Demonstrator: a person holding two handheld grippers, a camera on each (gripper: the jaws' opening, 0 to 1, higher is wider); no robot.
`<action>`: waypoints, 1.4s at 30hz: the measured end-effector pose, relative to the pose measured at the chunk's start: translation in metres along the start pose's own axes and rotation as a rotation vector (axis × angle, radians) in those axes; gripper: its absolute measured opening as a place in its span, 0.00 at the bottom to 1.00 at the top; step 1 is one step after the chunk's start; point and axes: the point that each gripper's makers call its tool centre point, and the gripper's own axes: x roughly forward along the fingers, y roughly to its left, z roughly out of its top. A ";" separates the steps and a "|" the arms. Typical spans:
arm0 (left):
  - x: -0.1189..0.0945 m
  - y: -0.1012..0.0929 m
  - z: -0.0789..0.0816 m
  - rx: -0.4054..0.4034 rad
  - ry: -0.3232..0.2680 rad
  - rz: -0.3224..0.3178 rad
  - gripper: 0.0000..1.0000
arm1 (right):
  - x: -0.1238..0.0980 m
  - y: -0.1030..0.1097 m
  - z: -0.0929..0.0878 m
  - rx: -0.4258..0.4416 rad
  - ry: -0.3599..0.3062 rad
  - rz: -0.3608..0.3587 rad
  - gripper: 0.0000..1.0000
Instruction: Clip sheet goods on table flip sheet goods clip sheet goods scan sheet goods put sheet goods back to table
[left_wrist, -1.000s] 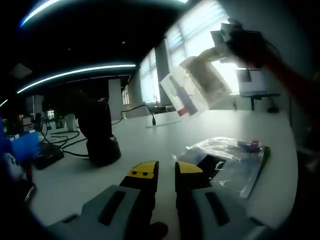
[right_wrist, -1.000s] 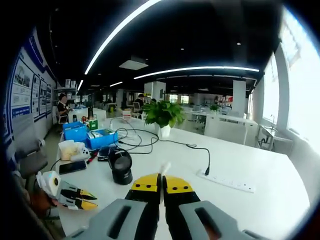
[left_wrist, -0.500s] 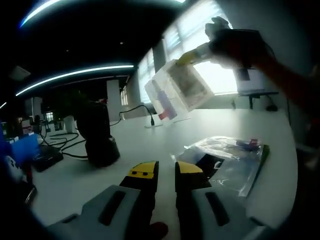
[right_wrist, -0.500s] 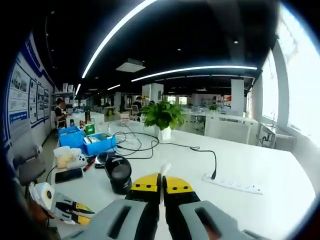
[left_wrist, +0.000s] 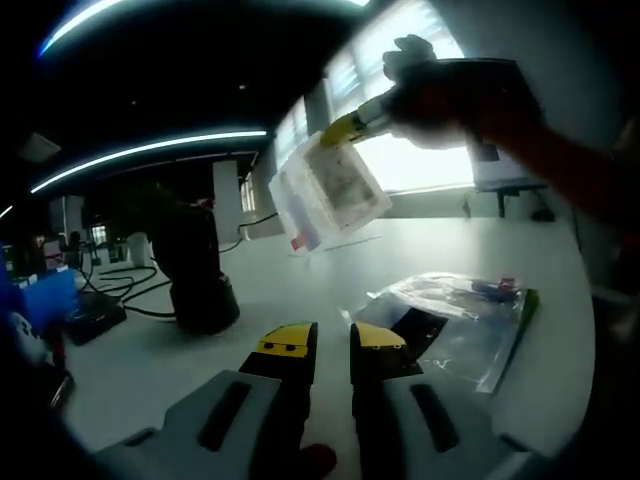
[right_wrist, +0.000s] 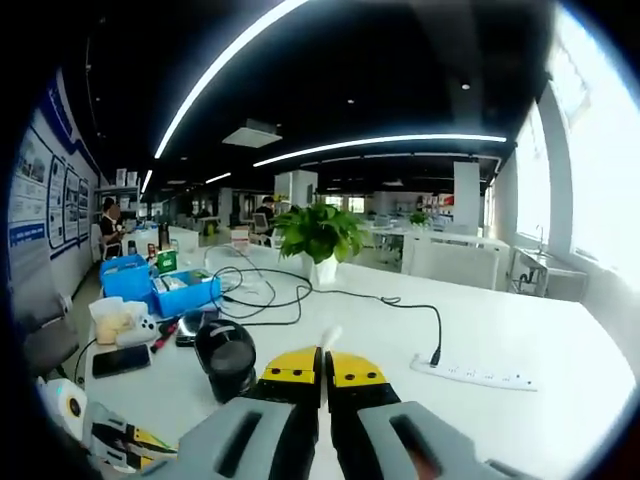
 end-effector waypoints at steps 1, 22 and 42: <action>0.000 0.000 0.000 0.000 0.000 0.000 0.06 | 0.002 0.002 -0.001 -0.002 -0.003 -0.003 0.00; -0.001 0.000 0.001 0.010 -0.003 -0.003 0.06 | 0.036 0.031 -0.008 -0.013 -0.066 -0.099 0.00; -0.001 0.000 0.001 0.014 -0.004 -0.004 0.06 | 0.037 0.036 -0.009 -0.028 -0.079 -0.107 0.00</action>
